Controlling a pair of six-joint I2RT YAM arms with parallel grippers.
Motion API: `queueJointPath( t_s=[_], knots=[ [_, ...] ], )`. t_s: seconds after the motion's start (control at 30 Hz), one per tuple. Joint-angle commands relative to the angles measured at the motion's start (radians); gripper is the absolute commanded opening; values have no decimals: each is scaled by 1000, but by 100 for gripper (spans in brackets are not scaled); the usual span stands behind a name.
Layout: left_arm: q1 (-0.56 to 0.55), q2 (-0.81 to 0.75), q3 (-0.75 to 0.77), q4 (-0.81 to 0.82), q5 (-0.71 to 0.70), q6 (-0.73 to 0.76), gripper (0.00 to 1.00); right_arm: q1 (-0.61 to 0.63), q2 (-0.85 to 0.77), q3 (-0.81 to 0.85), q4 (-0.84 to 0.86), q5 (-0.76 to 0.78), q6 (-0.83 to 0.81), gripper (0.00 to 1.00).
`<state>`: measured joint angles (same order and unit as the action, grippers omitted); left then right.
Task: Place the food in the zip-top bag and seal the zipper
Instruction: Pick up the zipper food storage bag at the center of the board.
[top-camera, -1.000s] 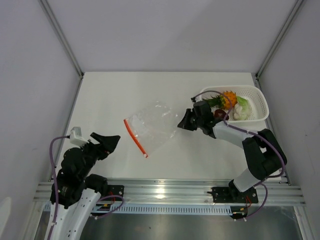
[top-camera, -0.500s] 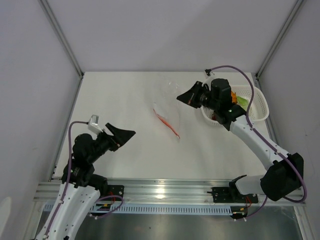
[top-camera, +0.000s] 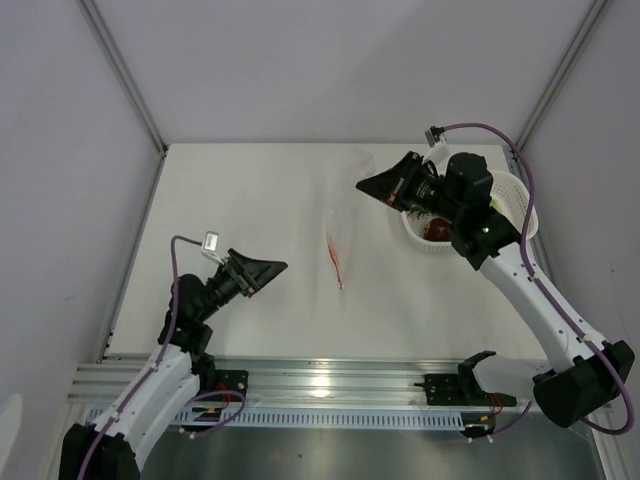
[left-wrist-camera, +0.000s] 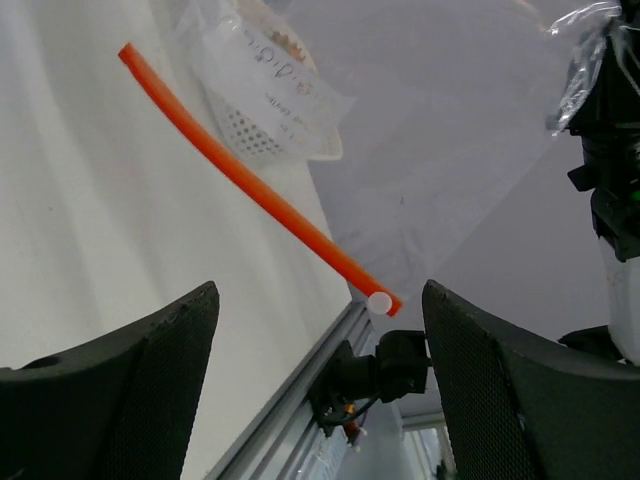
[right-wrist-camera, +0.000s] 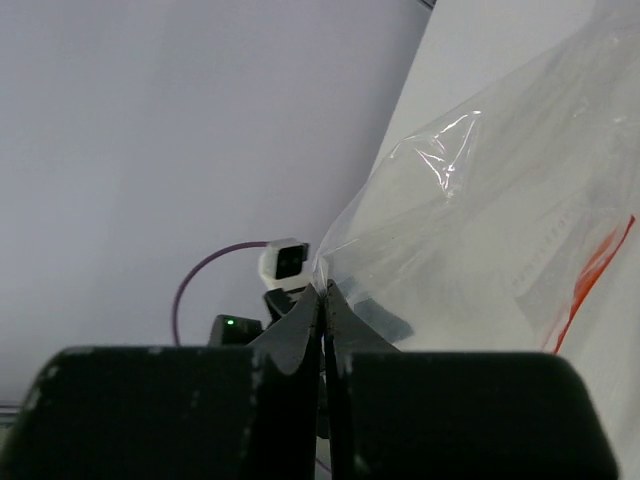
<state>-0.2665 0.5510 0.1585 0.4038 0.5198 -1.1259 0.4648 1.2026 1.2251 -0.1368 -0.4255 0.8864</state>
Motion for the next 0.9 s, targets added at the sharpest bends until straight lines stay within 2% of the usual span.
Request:
queueJointPath(
  t_s=[0.0, 0.2, 0.5, 0.7, 0.87],
  knots=[
    [-4, 101, -48, 345, 63, -118, 83, 11, -20, 57, 54, -27, 60, 0],
    [-4, 273, -63, 542, 83, -224, 82, 37, -35, 56, 89, 7, 103, 0],
    [-45, 409, -57, 651, 69, -294, 82, 58, -49, 7, 210, 36, 210, 0],
    [-69, 552, -70, 849, 52, -386, 86, 90, -43, -4, 272, 53, 262, 0],
    [-115, 737, -33, 1065, 39, -491, 88, 115, -41, -26, 310, 67, 283, 0]
  ],
)
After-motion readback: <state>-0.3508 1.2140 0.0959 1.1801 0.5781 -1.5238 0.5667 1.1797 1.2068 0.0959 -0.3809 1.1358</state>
